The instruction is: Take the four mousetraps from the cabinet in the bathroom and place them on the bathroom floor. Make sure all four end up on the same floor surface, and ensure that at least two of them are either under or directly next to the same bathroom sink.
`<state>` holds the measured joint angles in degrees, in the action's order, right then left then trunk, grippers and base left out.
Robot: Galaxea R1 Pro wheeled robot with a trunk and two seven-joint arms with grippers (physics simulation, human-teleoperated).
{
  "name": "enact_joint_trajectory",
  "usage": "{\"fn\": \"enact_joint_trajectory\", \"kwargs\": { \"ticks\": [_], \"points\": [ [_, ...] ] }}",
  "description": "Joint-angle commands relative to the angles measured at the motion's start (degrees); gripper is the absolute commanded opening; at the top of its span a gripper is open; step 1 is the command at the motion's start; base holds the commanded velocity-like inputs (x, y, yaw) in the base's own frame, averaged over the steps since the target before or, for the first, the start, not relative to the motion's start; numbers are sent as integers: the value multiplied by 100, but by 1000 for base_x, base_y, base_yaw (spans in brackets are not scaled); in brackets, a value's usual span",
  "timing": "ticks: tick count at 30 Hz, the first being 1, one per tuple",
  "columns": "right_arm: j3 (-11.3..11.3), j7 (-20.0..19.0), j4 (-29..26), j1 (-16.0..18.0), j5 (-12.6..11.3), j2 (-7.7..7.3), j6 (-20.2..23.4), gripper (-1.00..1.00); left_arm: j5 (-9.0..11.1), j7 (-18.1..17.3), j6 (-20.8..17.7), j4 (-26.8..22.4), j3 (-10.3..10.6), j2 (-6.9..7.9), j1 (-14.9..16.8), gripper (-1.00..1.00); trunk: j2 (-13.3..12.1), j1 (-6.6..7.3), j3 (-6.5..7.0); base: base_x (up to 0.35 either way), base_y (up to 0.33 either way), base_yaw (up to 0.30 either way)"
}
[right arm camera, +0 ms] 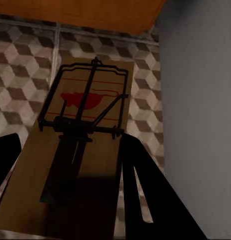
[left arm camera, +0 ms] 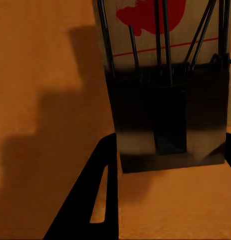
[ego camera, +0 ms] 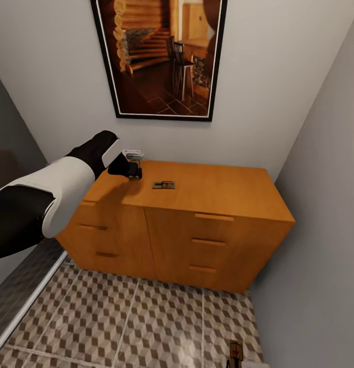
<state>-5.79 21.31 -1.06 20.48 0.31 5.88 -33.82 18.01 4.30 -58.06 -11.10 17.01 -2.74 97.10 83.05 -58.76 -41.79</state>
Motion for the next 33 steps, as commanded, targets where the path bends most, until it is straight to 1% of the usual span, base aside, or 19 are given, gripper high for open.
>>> {"fn": "enact_joint_trajectory", "kwargs": {
  "ticks": [1, 11, 33],
  "points": [
    [-46, 22, 7, 2, -15, 1, -11, -100, 53, 51, -21, -7, 30, 2, 2, -100, 3, 4, -4, -303, 143, 0],
    [-50, 22, 5, 2, -15, 1, -11, -100, 53, 45, -21, 118, 30, 2, 2, -100, 3, 4, -4, -272, 184, 0],
    [-52, 22, 5, 3, -15, 1, -32, -100, 53, 44, -18, 195, 39, 2, 2, -100, 3, 4, -4, -231, 217, 0]
  ]
}}
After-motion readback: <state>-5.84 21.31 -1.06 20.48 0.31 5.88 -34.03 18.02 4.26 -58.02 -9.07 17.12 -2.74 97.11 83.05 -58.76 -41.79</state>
